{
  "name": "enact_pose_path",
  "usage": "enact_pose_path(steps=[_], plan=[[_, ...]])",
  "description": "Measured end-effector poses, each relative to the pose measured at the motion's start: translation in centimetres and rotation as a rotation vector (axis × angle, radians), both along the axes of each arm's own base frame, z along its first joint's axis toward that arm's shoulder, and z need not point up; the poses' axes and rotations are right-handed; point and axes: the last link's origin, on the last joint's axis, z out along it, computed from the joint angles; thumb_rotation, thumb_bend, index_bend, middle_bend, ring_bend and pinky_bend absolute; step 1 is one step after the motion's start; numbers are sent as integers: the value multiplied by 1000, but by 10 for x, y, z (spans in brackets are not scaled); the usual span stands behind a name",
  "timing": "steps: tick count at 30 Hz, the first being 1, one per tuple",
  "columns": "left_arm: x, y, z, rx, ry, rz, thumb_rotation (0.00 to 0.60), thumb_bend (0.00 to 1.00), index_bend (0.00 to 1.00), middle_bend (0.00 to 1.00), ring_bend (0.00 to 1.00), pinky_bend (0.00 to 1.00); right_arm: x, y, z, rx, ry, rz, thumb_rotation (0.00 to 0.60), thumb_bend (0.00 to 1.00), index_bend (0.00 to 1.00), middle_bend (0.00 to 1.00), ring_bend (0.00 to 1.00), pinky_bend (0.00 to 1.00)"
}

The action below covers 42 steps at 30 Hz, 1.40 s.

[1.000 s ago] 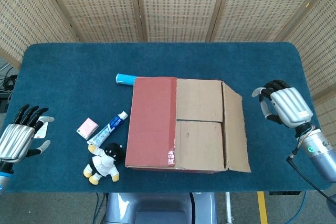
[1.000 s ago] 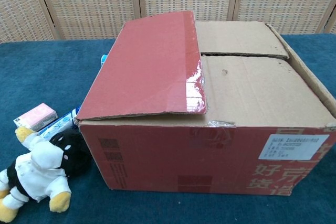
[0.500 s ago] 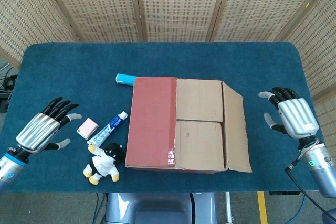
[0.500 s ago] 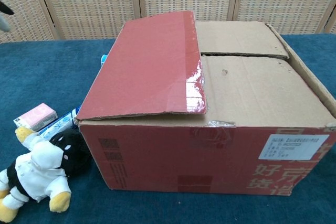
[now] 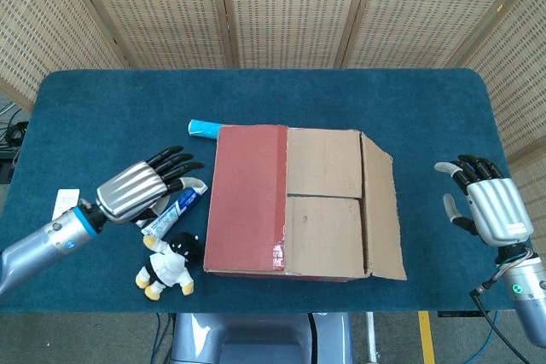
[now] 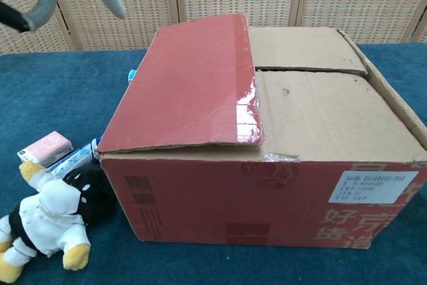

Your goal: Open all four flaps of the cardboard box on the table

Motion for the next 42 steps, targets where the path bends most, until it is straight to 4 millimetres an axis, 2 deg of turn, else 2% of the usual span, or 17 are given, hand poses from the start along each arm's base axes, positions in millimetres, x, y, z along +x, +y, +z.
enact_pose_path(steps=[2, 4, 6, 8, 11, 17, 23, 37, 42], plan=[[16, 11, -10, -31, -7, -24, 572, 966, 216, 95, 54, 2, 0, 2, 0, -1, -1, -1, 600, 569, 249, 315, 188, 192], [29, 19, -18, -60, -18, -38, 512, 967, 236, 95, 54, 2, -1, 3, 0, -3, 0, -2, 600, 569, 249, 315, 188, 192], [42, 26, -27, -89, -31, -46, 381, 977, 251, 95, 55, 2, -1, 4, 0, -4, 2, -3, 600, 569, 249, 315, 188, 192], [54, 31, -34, -114, -41, -52, 286, 990, 253, 95, 55, 2, -2, 4, 0, -4, 3, -4, 600, 569, 249, 315, 188, 192], [72, 38, -44, -144, -43, -67, 244, 999, 267, 107, 55, 2, -2, 5, 0, -6, 3, -5, 600, 569, 249, 315, 189, 192], [100, 47, -62, -183, -33, -91, 231, 1000, 291, 140, 61, 2, -2, 5, 0, -10, 3, -6, 600, 569, 249, 315, 188, 192], [120, 51, -80, -210, -8, -97, 233, 1000, 318, 148, 67, 2, -3, 6, 1, -14, 0, -8, 600, 569, 249, 315, 188, 192], [152, 62, -124, -232, 30, -103, 232, 1000, 322, 154, 67, 2, -10, 10, 7, -30, -1, -26, 600, 569, 249, 315, 188, 192], [155, 66, -134, -229, 63, -110, 232, 1000, 388, 210, 91, 2, -13, 12, 10, -38, -2, -31, 600, 569, 249, 315, 188, 192]])
